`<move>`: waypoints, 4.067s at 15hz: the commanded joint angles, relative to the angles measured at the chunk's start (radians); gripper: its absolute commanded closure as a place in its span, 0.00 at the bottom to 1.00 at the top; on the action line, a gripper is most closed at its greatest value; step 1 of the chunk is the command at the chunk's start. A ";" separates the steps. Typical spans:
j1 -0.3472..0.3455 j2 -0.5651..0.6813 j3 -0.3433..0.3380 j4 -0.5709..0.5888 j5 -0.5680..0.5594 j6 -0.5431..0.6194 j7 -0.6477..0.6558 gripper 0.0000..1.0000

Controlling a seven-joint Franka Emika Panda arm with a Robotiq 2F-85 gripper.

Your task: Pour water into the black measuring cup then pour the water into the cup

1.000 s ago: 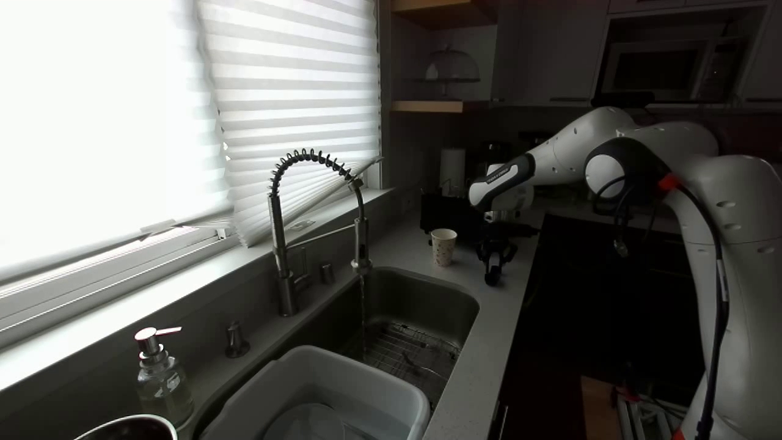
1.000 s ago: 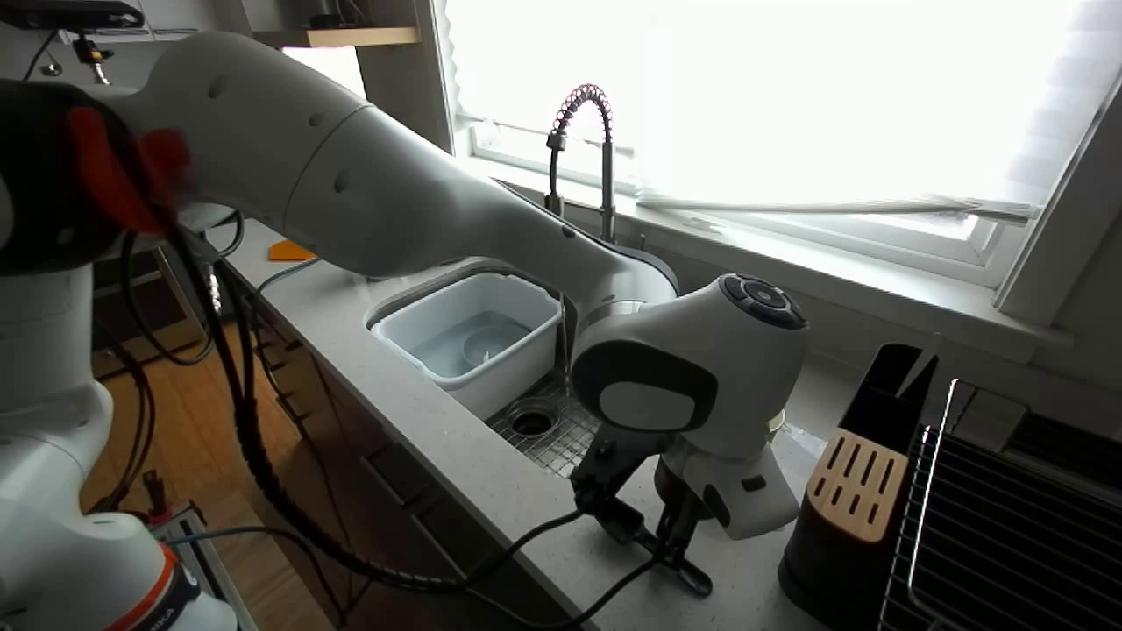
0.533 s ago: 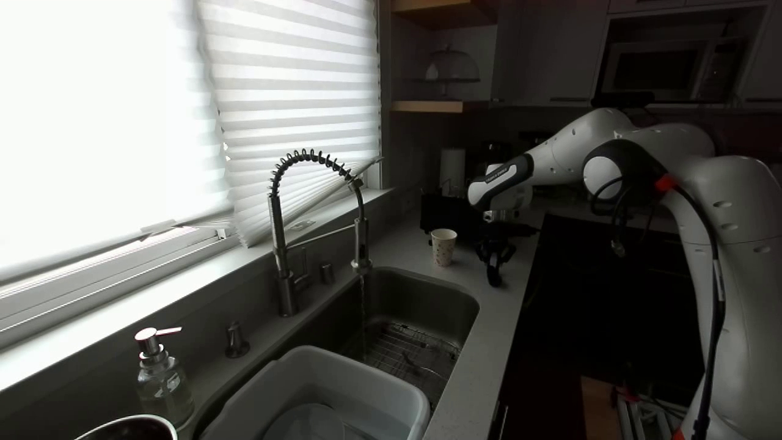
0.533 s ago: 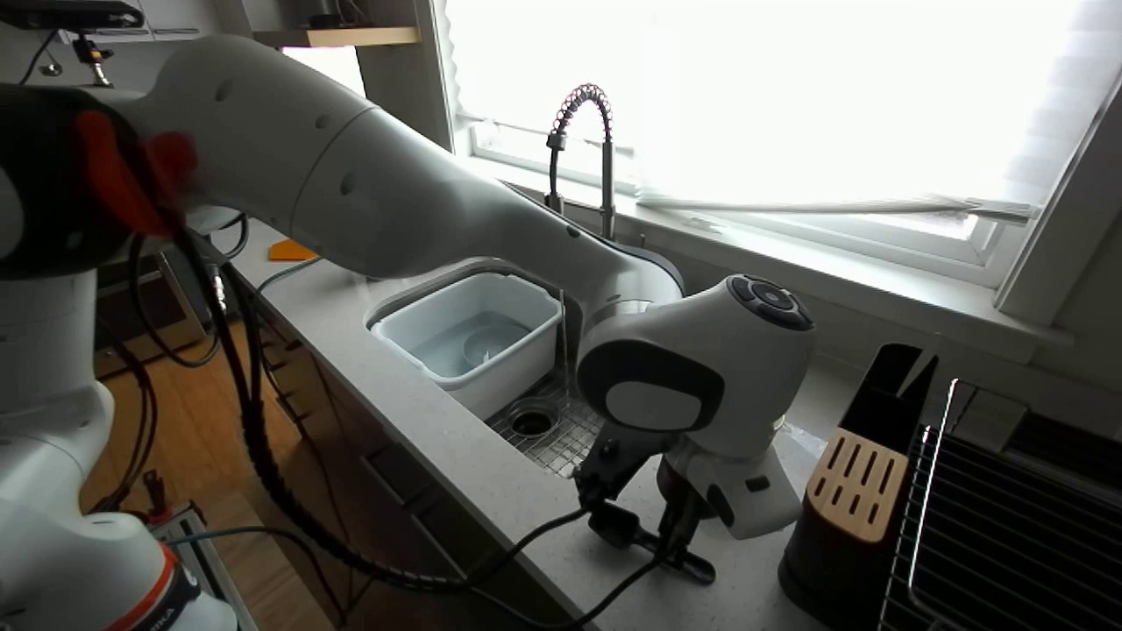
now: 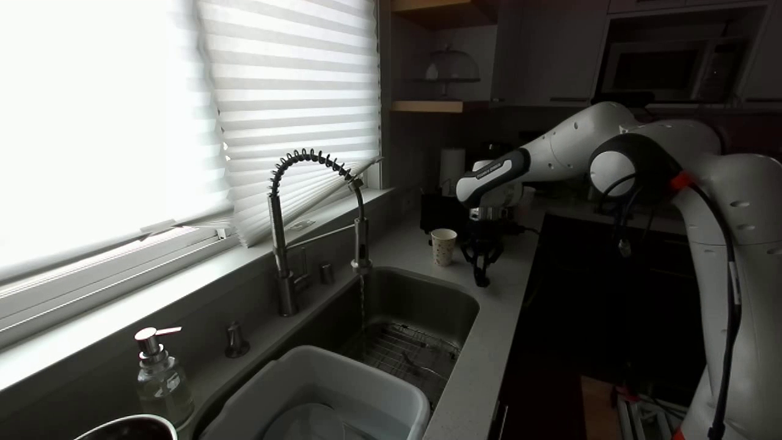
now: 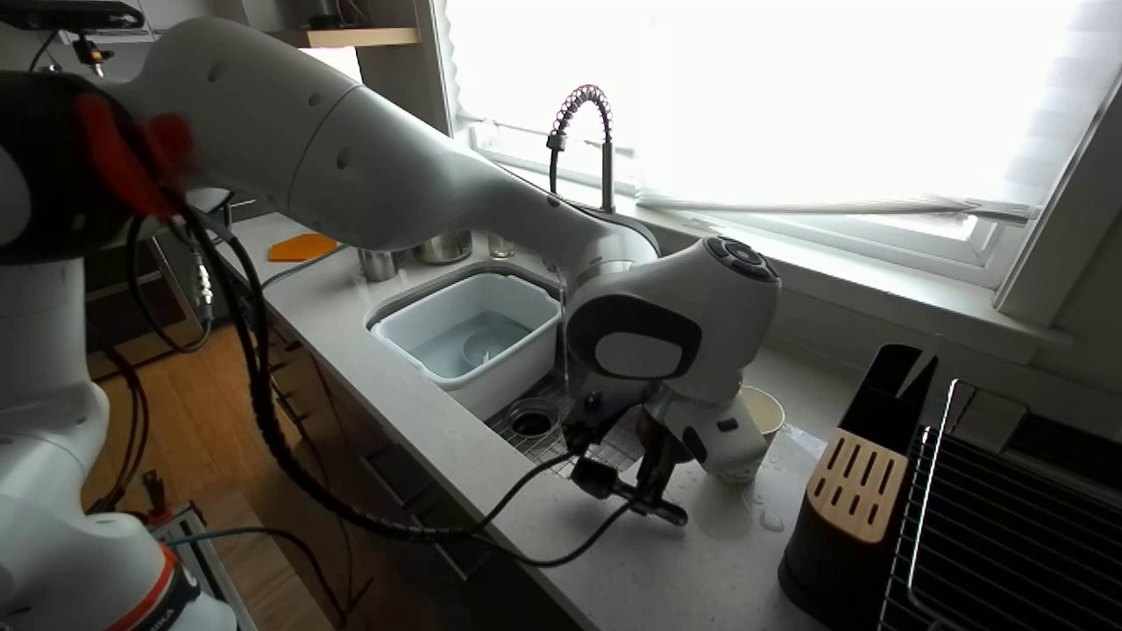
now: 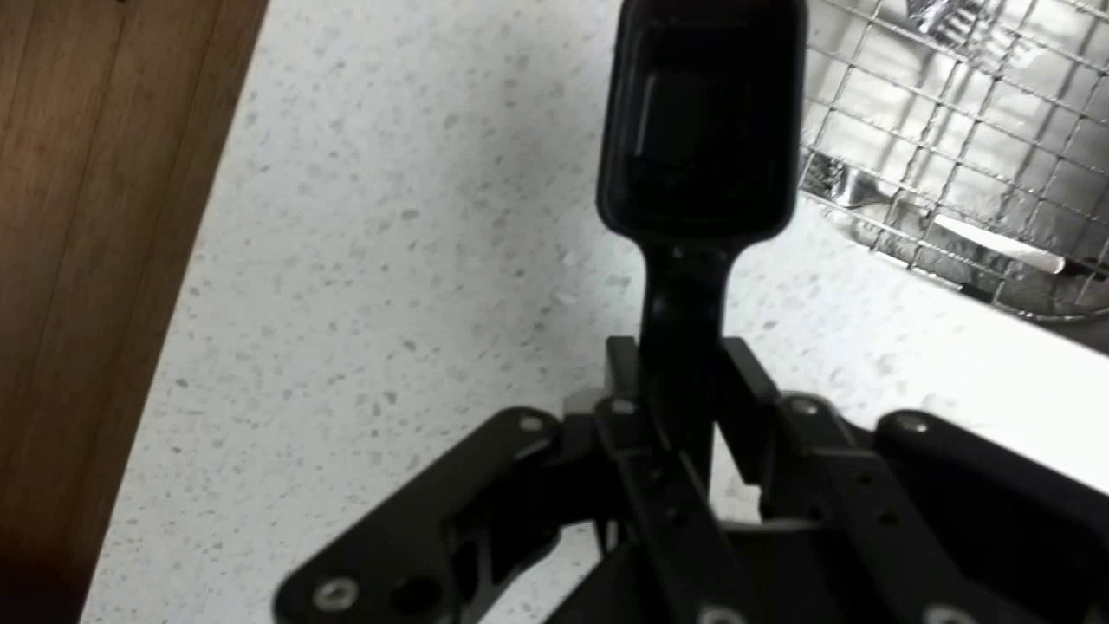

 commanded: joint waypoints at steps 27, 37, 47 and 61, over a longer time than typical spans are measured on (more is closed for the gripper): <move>0.134 -0.015 0.117 0.052 0.022 0.044 0.066 0.94; 0.153 0.050 0.231 0.103 0.192 0.228 -0.034 0.94; 0.166 0.086 0.272 0.162 0.316 0.209 -0.053 0.94; 0.205 0.135 0.253 0.234 0.284 0.184 0.188 0.94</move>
